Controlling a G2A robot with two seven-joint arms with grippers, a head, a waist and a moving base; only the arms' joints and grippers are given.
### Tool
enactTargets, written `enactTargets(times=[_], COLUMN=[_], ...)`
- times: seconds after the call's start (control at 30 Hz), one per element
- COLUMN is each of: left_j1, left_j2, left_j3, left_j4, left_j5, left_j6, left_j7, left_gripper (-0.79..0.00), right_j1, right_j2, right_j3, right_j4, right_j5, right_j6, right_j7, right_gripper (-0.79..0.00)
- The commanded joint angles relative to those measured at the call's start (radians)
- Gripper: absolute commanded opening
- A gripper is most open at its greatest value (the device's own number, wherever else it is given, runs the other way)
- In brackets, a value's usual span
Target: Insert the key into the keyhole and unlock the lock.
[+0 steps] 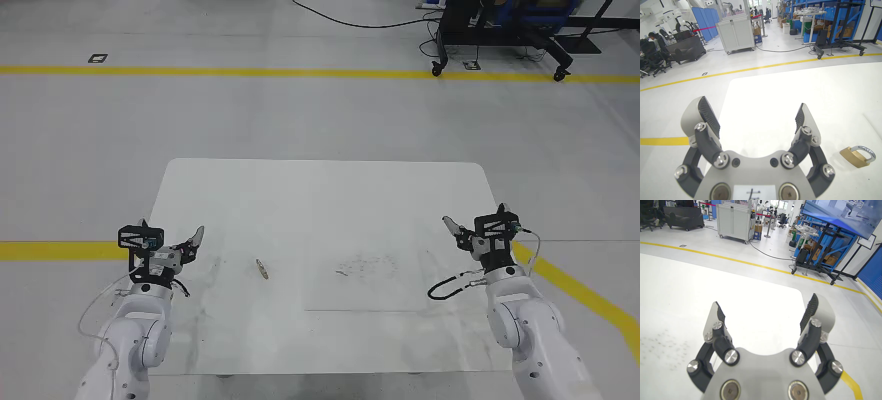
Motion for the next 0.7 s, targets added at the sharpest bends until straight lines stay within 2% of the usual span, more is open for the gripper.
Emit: enactTargets(times=[0.0, 0.1, 0.3, 0.67], left_j1=[0.0, 0.0, 0.0, 0.0], left_j2=[0.0, 0.0, 0.0, 0.0], left_j3=[0.0, 0.0, 0.0, 0.0], left_j4=[0.0, 0.0, 0.0, 0.0], left_j5=[0.0, 0.0, 0.0, 0.0], left_j6=[0.0, 0.0, 0.0, 0.0], left_j7=[0.0, 0.0, 0.0, 0.0], left_gripper=[0.0, 0.0, 0.0, 0.0], right_j1=[0.0, 0.02, 0.1, 0.108], right_j2=[0.0, -0.001, -0.009, -0.01], right_j3=[0.0, -0.046, -0.22, -0.243], right_j4=[0.0, 0.003, 0.014, 0.011], right_j5=[0.0, -0.029, -0.108, -0.128], right_j6=[0.0, -0.052, -0.215, -0.227], right_j7=[0.0, 0.019, 0.103, 0.122], right_gripper=[-0.001, 0.0, 0.0, 0.0])
